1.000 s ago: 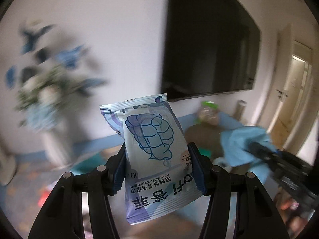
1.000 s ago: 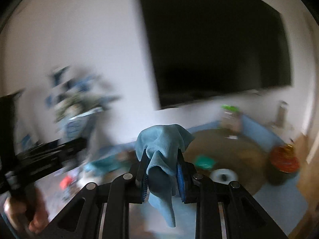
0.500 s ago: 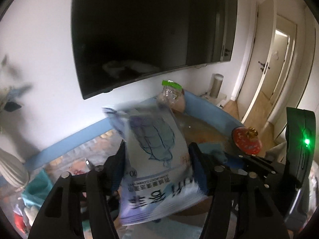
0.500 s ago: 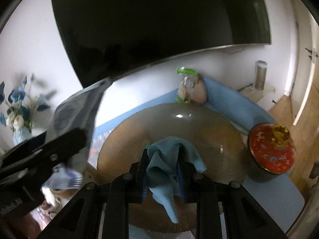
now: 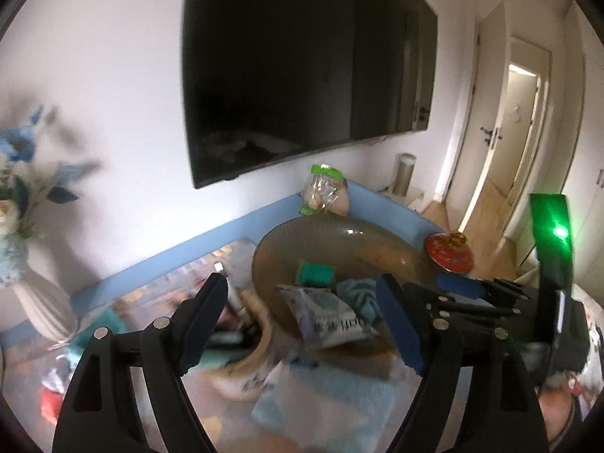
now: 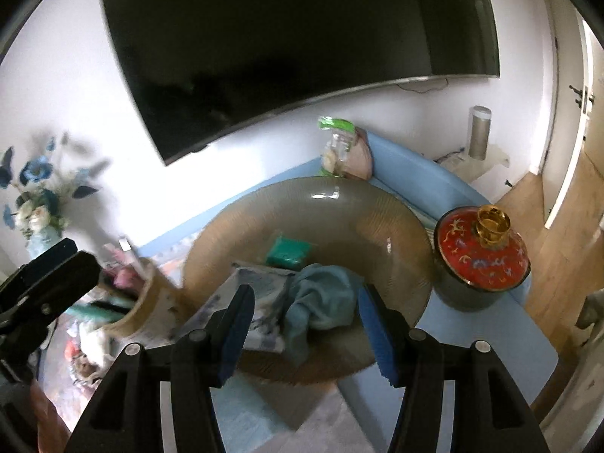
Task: Organize soft objects
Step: 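Release the wipes packet and teal cloth into the glass bowl with both grippers, then move both grippers back toward the plaid bow on the bed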
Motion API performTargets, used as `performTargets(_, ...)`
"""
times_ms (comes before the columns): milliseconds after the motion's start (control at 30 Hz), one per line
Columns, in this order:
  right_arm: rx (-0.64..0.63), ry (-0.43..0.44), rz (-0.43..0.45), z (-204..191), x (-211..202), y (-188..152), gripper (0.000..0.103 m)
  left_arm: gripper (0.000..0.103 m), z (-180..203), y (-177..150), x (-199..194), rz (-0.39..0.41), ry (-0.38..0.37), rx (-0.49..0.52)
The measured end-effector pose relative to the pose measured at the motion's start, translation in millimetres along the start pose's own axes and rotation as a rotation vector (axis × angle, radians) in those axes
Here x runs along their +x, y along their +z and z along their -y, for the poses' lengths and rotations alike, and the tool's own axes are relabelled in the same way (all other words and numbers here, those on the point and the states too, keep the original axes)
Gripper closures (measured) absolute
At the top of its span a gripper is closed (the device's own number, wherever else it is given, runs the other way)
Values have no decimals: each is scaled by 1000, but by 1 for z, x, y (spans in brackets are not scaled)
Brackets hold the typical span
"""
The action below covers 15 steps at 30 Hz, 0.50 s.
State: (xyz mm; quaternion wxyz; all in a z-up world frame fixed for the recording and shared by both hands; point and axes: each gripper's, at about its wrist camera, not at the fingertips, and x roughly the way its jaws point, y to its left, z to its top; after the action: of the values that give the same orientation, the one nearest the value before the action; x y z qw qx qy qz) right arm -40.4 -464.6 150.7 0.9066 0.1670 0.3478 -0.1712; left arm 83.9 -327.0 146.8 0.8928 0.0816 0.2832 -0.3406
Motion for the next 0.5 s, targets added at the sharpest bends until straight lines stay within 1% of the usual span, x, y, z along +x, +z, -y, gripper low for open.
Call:
performTargets(67, -17, 20, 9, -9, -12, -6, 47, 24, -8, -7, -24, 27, 16, 9)
performTargets(167, -62, 54, 33, -29, -36, -20, 47, 24, -28, -21, -69, 66, 49, -13)
performTargets(267, -95, 143, 40, -47, -52, -33, 47, 23, -60, -44, -121, 112, 106, -74)
performTargets(300, -120, 187, 39, -57, -58, -40, 47, 23, -71, -51, -133, 119, 125, -95)
performTargets(367, -169, 230, 40, -76, -64, -50, 46, 23, -98, -71, -157, 105, 182, -161)
performTargets(400, -207, 258, 39, -92, -67, -57, 42, 23, -114, -83, -169, 87, 218, -211)
performTargets(433, -234, 282, 38, -103, -68, -63, 41, 23, -131, -98, -180, 71, 256, -269)
performTargets(467, -274, 319, 35, -119, -72, -71, 40, 23, -144, -110, -188, 68, 275, -311)
performTargets(500, -294, 337, 32, -129, -72, -75, 38, 23, -162, -129, -198, 66, 292, -366)
